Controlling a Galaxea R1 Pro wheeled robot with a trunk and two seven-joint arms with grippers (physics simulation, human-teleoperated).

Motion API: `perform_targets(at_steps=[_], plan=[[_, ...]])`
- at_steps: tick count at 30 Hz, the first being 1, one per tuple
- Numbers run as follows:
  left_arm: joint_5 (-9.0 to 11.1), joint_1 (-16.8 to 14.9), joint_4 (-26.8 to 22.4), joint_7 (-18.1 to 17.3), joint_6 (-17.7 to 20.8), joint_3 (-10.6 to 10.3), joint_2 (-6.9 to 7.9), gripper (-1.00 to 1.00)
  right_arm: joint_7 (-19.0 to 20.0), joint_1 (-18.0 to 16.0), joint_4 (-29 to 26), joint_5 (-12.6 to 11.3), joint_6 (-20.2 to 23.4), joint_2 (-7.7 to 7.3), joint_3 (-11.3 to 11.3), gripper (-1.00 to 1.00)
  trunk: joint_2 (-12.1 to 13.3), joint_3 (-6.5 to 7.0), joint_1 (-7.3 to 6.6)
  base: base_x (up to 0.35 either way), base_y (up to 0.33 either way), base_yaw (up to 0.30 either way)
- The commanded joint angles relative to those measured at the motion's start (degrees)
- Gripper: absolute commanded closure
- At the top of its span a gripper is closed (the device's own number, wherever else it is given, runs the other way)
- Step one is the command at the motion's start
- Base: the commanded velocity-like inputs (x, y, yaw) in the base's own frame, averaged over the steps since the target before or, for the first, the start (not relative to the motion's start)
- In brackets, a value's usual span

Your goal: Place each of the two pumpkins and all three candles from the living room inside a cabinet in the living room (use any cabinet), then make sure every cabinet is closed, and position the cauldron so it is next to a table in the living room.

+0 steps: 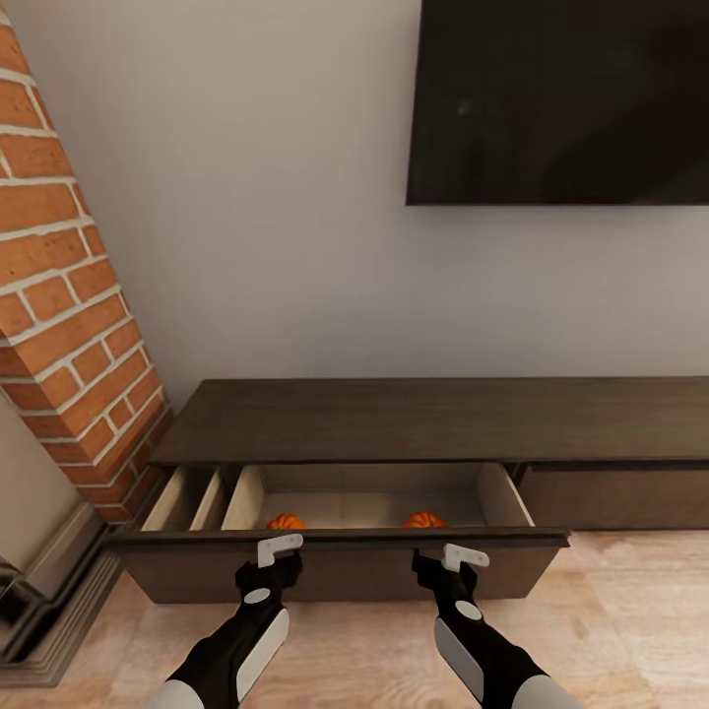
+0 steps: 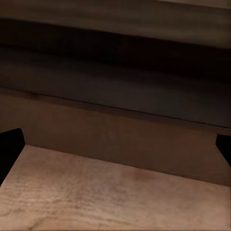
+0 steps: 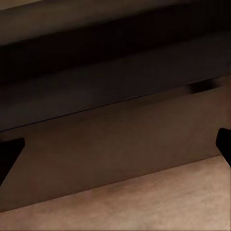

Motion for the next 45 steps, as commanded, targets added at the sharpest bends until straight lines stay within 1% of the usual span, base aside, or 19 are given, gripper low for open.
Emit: perform_targets(at_steps=[1, 17, 29, 41, 45], plan=[[0.2, 0.0, -0.1, 0.5, 0.3, -0.3, 0.05, -1.00, -0.3, -0.1, -0.1, 0.0, -0.4, -0.04, 0.4, -1.00, 0.0, -0.04, 0.01, 0.206, 0.000, 0.000], [0.2, 0.0, -0.1, 0.5, 0.3, -0.3, 0.05, -1.00, -0.3, -0.1, -0.1, 0.0, -0.4, -0.04, 0.4, -1.00, 0.0, -0.04, 0.01, 0.195, 0.000, 0.000], [0.2, 0.0, -0.1, 0.5, 0.3, -0.3, 0.05, -1.00, -0.3, -0.1, -0.1, 0.0, -0.4, -0.04, 0.4, -1.00, 0.0, -0.04, 0.01, 0.135, 0.000, 0.000], [0.2, 0.0, -0.2, 0.5, 0.3, -0.3, 0.05, -1.00, -0.3, -0.1, -0.1, 0.0, -0.4, -0.04, 0.4, -1.00, 0.0, -0.04, 0.01, 0.216, 0.000, 0.000], [0.2, 0.0, -0.2, 0.5, 0.3, -0.3, 0.05, -1.00, -0.3, -0.1, -0.1, 0.0, -0.4, -0.04, 0.4, -1.00, 0.0, -0.04, 0.01, 0.073, 0.000, 0.000]])
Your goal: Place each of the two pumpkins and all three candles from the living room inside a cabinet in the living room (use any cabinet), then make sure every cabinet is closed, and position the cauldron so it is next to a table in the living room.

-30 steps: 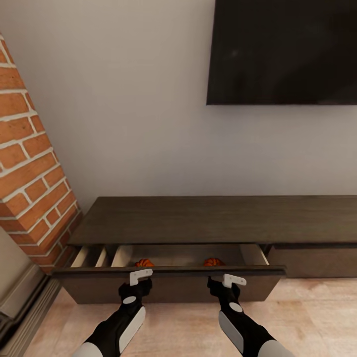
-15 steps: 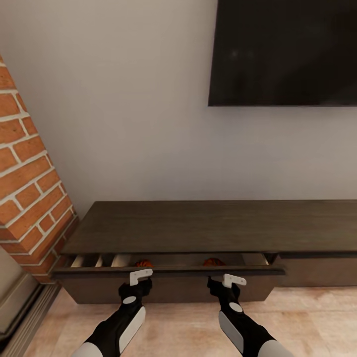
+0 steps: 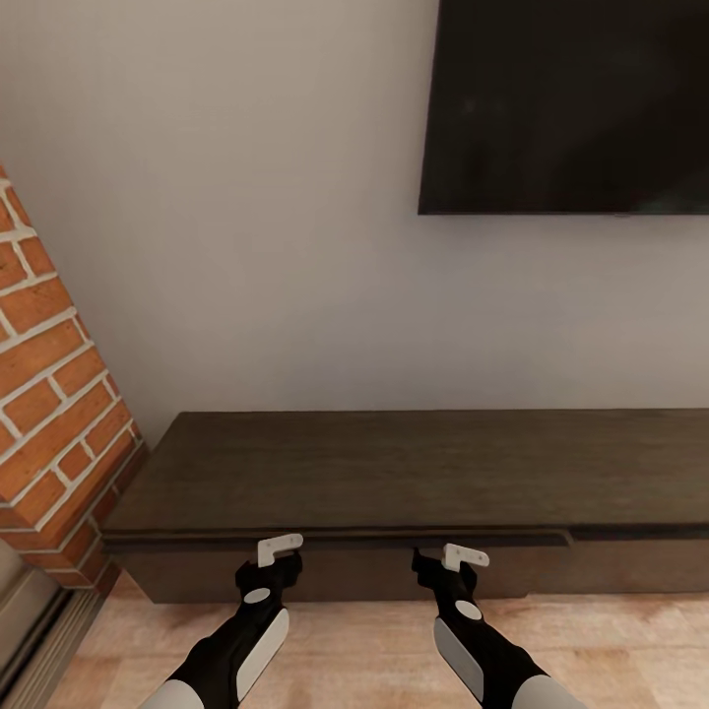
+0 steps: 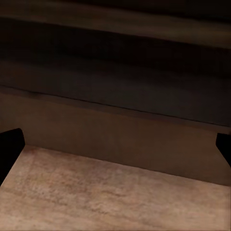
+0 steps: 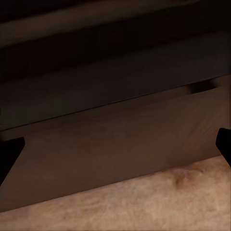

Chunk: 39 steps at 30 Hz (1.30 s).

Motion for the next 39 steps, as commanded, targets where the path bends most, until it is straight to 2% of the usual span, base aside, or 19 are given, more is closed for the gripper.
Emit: perform_targets(at_steps=[1, 28, 39], plan=[[0.2, 0.0, -0.1, 0.5, 0.3, -0.3, 0.05, -1.00, -0.3, -0.1, 0.0, -0.2, -0.3, -0.03, 0.4, -1.00, 0.0, -0.04, -0.01, 0.021, 0.000, 0.000], [0.2, 0.0, -0.1, 0.5, 0.3, -0.3, 0.05, -1.00, -0.3, -0.1, 0.0, -0.2, -0.3, -0.03, 0.4, -1.00, 0.0, -0.04, -0.01, 0.019, 0.000, 0.000], [0.2, 0.0, -0.1, 0.5, 0.3, -0.3, 0.05, -1.00, -0.3, -0.1, 0.0, -0.2, -0.3, -0.03, 0.4, -1.00, 0.0, -0.04, -0.01, -0.196, 0.000, 0.000]])
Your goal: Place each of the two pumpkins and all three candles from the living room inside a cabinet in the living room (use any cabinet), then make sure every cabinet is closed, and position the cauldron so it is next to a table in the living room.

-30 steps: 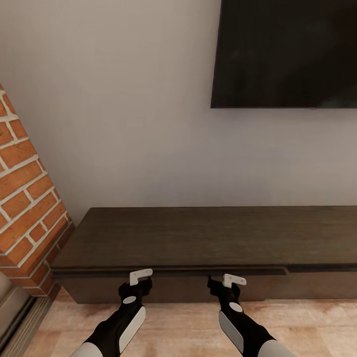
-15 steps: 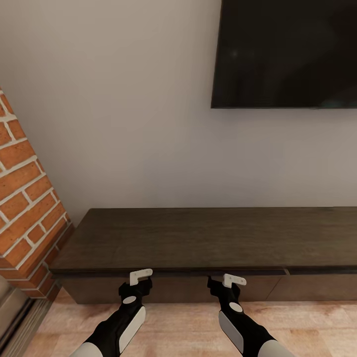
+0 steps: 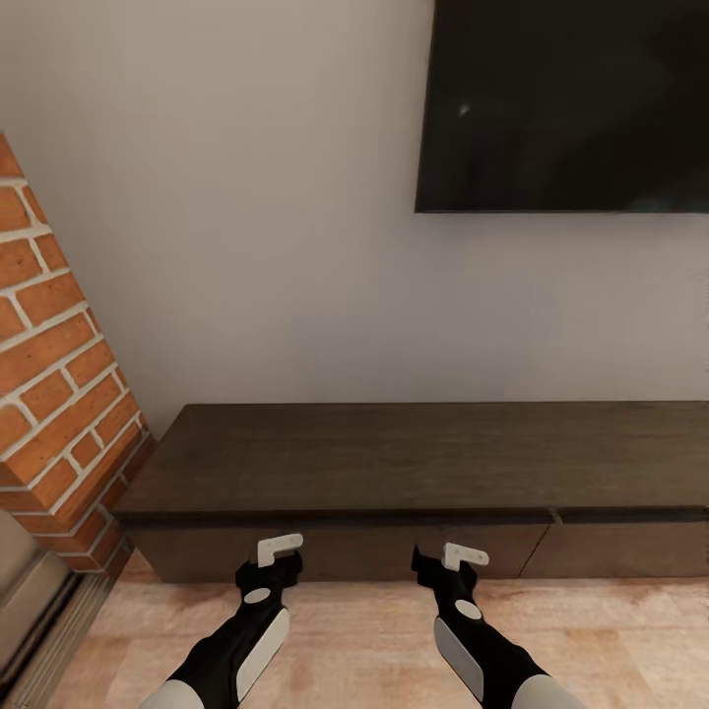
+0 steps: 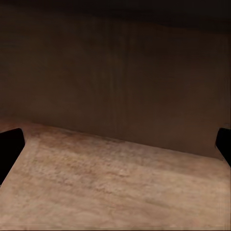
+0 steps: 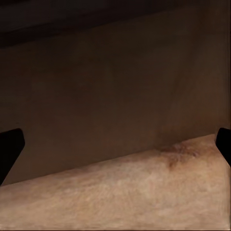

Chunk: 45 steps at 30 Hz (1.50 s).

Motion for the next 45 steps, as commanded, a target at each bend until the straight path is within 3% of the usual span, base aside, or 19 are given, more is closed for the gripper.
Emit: perform_targets(at_steps=[1, 12, 16, 18, 22, 27, 31, 34, 37, 40, 42, 45], plan=[[0.2, 0.0, -0.1, 0.5, 0.3, -0.3, 0.05, -1.00, -0.3, -0.1, 0.0, -0.6, -0.4, -0.04, 0.5, -1.00, 0.0, -0.05, -0.04, -0.227, 0.000, 0.000], [0.2, 0.0, -0.2, 0.4, 0.8, -0.3, 0.05, -1.00, -0.1, -0.1, 0.0, -0.9, 0.3, -0.10, 0.4, -1.00, 0.0, -0.05, -0.04, -0.218, 0.000, 0.000], [0.3, 0.0, -0.3, 0.6, 2.6, -0.1, 0.05, -1.00, -0.1, -0.1, -0.1, -1.2, 3.1, -0.12, 0.3, -1.00, 0.0, -0.05, -0.04, -0.151, 0.000, 0.000], [0.3, -0.1, -0.8, 0.7, 5.4, 0.1, 0.06, -1.00, -0.1, -0.1, -0.3, -1.3, 5.3, -0.12, 0.1, -1.00, 0.0, -0.05, -0.04, -0.049, 0.000, 0.000], [0.9, -0.1, -8.3, 0.8, 18.6, 0.9, 0.25, -1.00, -0.2, -0.1, -0.9, -1.7, 16.4, -0.06, -0.4, -1.00, 0.0, -0.05, -0.04, -0.013, 0.000, 0.000], [1.2, 0.0, -12.1, 0.8, 29.0, 1.6, 0.18, -1.00, -0.3, -0.1, -1.1, -1.8, 21.4, -0.04, -0.6, -1.00, 0.0, -0.05, -0.04, -0.002, 0.000, 0.000], [1.4, 0.0, -15.4, 0.8, 32.3, 2.9, 0.13, -1.00, -0.3, -0.1, -1.3, -1.8, 24.7, -0.04, -1.9, -1.00, 0.0, -0.05, -0.04, 0.000, 0.000, 0.000], [2.1, 0.0, -16.5, 0.8, 33.2, 4.4, 0.14, -1.00, -0.3, -0.1, -2.5, -1.8, 27.9, -0.04, -5.5, -1.00, 1.2, 0.49, -0.69, 0.000, 0.000, 0.000], [2.6, -0.1, -16.8, 0.8, 37.7, 5.5, 0.03, -1.00, -0.2, -0.1, -4.0, -1.8, 31.4, -0.05, -9.0, -1.00, 2.4, 1.03, -1.35, 0.000, 0.000, 0.000], [2.6, -0.1, -17.1, 0.9, 42.8, 6.6, -0.02, -1.00, -0.2, -0.1, -4.6, -1.8, 33.8, -0.06, -10.3, -1.00, 3.6, 1.57, -2.01, 0.000, 0.000, 0.000], [2.6, -0.1, -17.2, 1.0, 44.2, 7.6, -0.03, -1.00, -0.2, -0.1, -4.8, -1.8, 34.8, -0.09, -10.6, -1.00, 4.4, 1.93, -2.45, 0.000, 0.000, 0.000], [2.6, -0.1, -17.2, 1.0, 45.6, 11.7, -0.03, -1.00, -0.2, -0.1, -5.2, -1.7, 36.8, -0.12, -10.9, -1.00, 5.6, 2.46, -3.11, 0.000, 0.000, 0.000]])
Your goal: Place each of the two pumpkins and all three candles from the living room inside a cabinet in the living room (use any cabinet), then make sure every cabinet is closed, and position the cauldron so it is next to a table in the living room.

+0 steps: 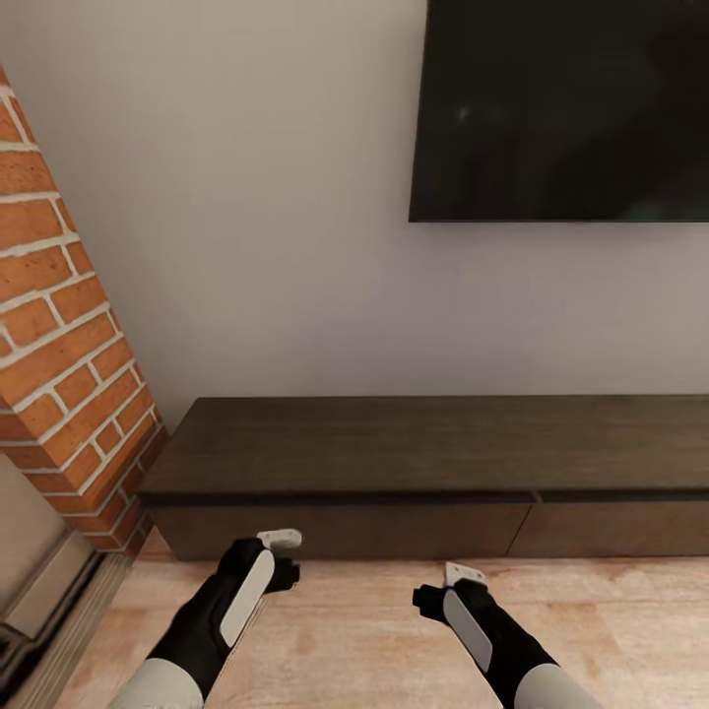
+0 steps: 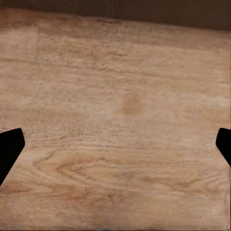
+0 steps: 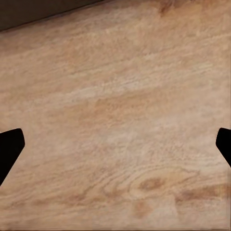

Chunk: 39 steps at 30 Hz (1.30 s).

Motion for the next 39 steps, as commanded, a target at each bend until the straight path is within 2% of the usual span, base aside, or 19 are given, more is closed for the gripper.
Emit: perform_targets(at_steps=[1, 3, 8, 15, 24, 39], plan=[[0.7, 0.0, -0.1, 0.6, 0.3, 1.3, 0.01, -1.00, -0.6, 0.0, -0.4, -0.6, 0.6, -0.07, 0.3, -1.00, 0.4, 0.13, -0.23, 0.000, 0.000, 0.000], [0.8, 0.0, -0.1, 0.6, 0.5, 3.0, 0.01, -1.00, -0.6, 0.0, -1.0, -0.5, 1.5, -0.10, 0.3, -1.00, 1.2, 0.49, -0.67, 0.000, 0.000, 0.000], [0.8, -0.1, -0.1, 0.6, 2.1, 3.8, -0.07, -1.00, -0.5, 0.0, -1.9, -0.2, 4.0, -0.10, 0.4, -1.00, 3.2, 1.39, -1.77, 0.000, 0.000, 0.000], [0.7, -0.1, -0.2, 0.6, 4.1, 4.1, -0.07, -1.00, -0.5, 0.0, -2.7, -0.4, 4.5, 0.02, 0.2, -1.00, 6.0, 2.64, -3.31, 0.000, 0.000, 0.000], [0.7, -0.1, -0.2, 0.6, 4.3, 4.1, -0.02, -1.00, -0.6, 0.0, -2.7, -0.4, 4.8, -0.03, 0.2, -1.00, 9.6, 4.26, -5.29, -0.017, 0.000, 0.000], [0.7, -0.1, -0.3, 0.5, 4.2, 4.1, 0.01, -1.00, -0.6, 0.0, -2.7, -0.5, 4.3, 0.03, 0.2, -1.00, 15.6, 6.95, -8.58, -0.145, 0.000, 0.000]])
